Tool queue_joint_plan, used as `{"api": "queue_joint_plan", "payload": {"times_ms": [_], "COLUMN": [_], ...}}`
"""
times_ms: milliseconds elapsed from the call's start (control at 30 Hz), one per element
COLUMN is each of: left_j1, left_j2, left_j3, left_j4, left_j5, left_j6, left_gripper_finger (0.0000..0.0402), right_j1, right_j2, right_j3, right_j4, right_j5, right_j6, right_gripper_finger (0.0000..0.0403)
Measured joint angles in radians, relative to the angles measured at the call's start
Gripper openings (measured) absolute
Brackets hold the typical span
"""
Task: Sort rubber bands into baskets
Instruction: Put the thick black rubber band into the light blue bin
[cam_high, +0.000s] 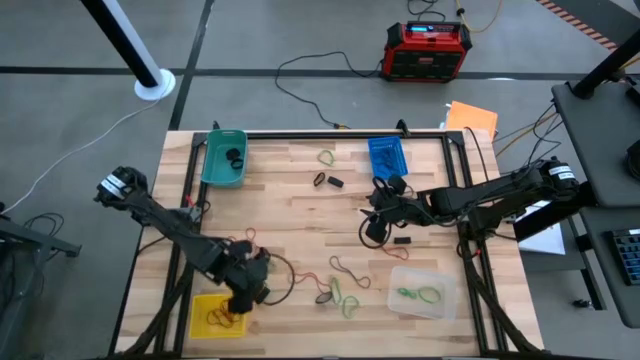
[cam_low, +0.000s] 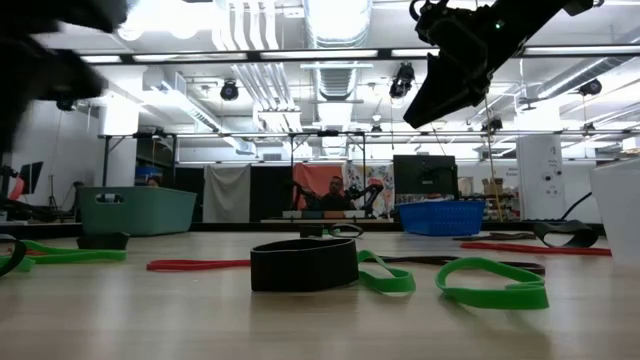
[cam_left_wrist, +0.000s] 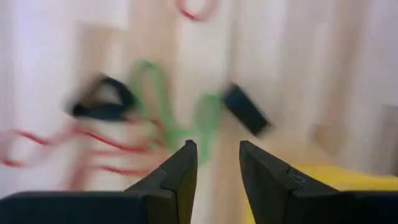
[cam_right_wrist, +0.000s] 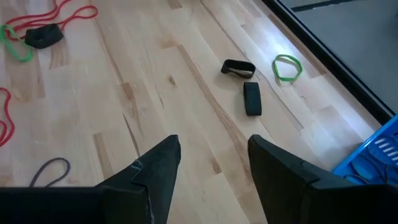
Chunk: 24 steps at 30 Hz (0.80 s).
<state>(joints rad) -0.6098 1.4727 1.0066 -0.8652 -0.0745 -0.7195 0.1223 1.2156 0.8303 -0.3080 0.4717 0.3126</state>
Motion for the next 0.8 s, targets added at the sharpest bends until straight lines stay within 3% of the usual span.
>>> {"api": "queue_joint_plan", "payload": {"times_ms": [267, 400, 800], "left_j1": [0.175, 0.24, 0.288], "left_j2": [0.0, 0.0, -0.001], "left_j3": [-0.046, -0.068, -0.148], "left_j4": [0.001, 0.003, 0.076], "left_j5": [-0.128, -0.13, -0.127], "left_j6": [0.209, 0.284, 0.429], "left_gripper_finger": [0.0105, 0.0112, 0.0186], "right_j1": [0.0, 0.0, -0.003], "right_j2": [0.0, 0.0, 0.0], "right_j3": [0.0, 0.0, 0.0], "right_j4": [0.0, -0.001, 0.001], "right_j5": [0.0, -0.001, 0.0], "right_j6": [-0.003, -0.01, -0.019], "right_gripper_finger": [0.0185, 0.0185, 0.0185]}}
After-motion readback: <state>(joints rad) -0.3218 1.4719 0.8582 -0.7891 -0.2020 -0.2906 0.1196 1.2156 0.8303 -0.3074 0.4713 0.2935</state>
